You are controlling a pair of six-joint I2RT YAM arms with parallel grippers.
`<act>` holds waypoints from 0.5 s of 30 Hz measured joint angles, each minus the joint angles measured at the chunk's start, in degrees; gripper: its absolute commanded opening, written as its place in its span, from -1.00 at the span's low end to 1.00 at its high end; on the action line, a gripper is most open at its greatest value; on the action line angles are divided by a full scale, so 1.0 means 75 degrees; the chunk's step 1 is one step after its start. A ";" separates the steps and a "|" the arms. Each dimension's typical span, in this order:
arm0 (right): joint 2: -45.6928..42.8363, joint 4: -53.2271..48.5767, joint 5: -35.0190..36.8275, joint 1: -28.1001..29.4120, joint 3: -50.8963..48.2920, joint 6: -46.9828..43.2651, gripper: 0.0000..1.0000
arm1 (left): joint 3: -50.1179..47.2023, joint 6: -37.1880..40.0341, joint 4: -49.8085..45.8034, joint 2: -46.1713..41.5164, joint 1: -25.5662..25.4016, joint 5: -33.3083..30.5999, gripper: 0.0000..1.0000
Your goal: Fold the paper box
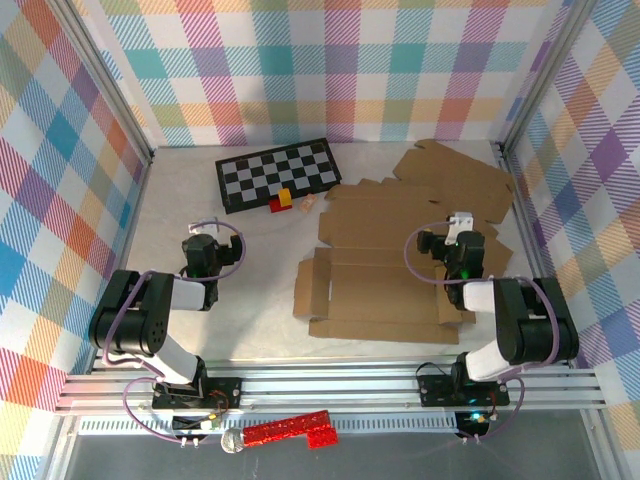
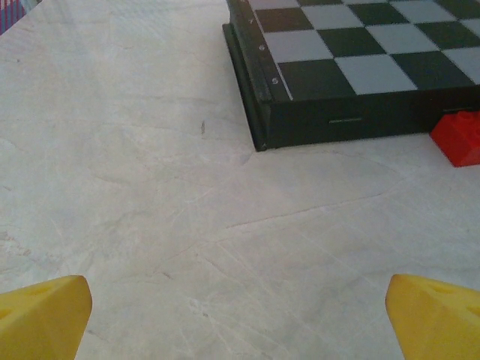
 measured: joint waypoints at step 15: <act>-0.4954 -0.3485 0.1480 0.0685 0.1207 0.0085 0.98 | 0.1314 -0.0338 -0.2320 -0.3640 -0.1507 -0.2119 1.00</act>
